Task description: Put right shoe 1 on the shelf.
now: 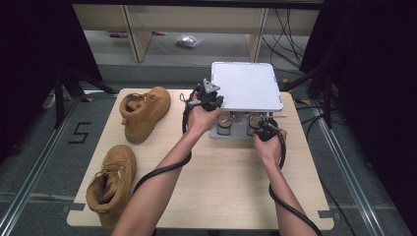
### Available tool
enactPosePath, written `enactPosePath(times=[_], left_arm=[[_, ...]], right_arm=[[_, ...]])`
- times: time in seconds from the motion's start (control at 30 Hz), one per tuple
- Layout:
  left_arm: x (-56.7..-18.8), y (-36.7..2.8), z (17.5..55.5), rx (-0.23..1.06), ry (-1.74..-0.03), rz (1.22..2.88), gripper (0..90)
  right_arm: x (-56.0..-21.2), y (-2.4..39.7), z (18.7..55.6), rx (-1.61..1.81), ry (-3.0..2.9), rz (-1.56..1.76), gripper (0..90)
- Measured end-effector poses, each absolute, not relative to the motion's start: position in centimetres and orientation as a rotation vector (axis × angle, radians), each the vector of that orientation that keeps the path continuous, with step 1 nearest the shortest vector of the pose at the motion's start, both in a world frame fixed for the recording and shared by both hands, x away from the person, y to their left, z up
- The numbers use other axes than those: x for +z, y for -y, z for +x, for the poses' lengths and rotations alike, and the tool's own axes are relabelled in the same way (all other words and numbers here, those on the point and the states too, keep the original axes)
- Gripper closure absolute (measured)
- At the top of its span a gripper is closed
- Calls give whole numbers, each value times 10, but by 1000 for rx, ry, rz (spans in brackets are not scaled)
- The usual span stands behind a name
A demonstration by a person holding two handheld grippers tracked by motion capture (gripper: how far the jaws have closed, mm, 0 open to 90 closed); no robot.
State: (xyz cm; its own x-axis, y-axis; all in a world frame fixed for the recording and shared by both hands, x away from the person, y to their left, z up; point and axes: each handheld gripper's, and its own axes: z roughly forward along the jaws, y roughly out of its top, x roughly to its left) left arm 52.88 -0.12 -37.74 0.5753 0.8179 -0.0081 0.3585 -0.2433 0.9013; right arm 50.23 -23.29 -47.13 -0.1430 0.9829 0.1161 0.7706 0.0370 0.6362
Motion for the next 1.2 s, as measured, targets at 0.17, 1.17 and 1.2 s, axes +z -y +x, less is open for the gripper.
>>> enactPosePath(times=[0.17, 1.17, 1.2], left_arm=[[-378, 3, 528, 598, -964, 1819, 900], [-363, -6, 516, 637, -948, 1820, 584], [-362, -7, 514, 633, -951, 1816, 558]], right_arm=[[-467, 234, 498, 837, -1984, 1732, 797], [-453, 261, 450, 855, -2077, 1660, 550], [-451, 262, 447, 868, -2071, 1677, 550]])
